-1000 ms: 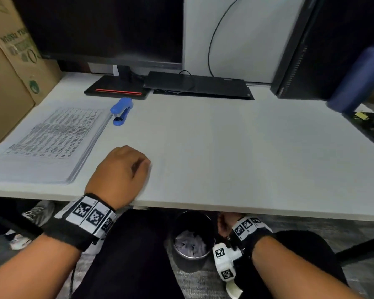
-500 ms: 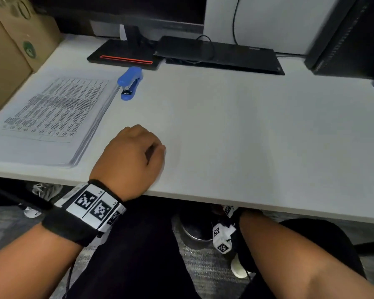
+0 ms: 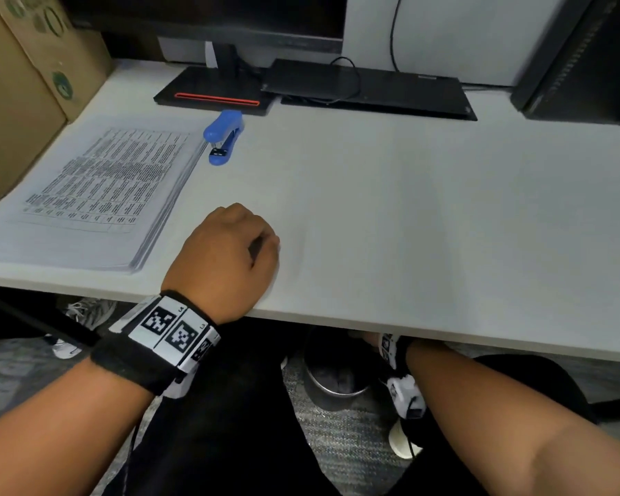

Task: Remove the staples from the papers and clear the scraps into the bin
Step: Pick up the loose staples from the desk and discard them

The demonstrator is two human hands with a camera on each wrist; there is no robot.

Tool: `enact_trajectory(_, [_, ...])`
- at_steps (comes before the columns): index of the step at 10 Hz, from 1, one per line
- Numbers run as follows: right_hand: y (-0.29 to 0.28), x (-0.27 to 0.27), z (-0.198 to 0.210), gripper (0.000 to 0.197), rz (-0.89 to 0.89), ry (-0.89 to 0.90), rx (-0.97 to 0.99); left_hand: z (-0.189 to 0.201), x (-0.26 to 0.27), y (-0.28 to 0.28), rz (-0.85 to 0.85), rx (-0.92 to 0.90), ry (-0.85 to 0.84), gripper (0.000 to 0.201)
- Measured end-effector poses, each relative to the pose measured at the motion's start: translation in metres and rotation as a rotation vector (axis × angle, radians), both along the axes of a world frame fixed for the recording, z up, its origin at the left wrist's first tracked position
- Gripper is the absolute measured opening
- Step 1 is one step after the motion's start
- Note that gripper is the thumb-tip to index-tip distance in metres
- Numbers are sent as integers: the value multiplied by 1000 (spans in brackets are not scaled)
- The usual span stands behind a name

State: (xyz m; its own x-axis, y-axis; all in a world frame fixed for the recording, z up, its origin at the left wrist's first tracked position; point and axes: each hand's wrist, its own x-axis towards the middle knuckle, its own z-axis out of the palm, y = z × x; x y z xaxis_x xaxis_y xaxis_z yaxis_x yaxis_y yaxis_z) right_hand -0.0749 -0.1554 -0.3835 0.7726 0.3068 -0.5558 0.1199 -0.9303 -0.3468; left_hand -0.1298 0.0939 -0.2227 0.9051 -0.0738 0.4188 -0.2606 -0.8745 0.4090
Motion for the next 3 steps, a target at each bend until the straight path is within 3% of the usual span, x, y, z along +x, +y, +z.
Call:
enact_trajectory(1, [2,-22,26,55,88,51,-162,0,-1,1,-12,-6,-4,18])
enact_trajectory(2, [-4,-50,63,48,259,95,-217,3,-2,1,-14,-6,-17,14])
enact_trajectory(3, [-19,-83,90,42,225,80,-252,11,-9,-2,14,-46,49,20])
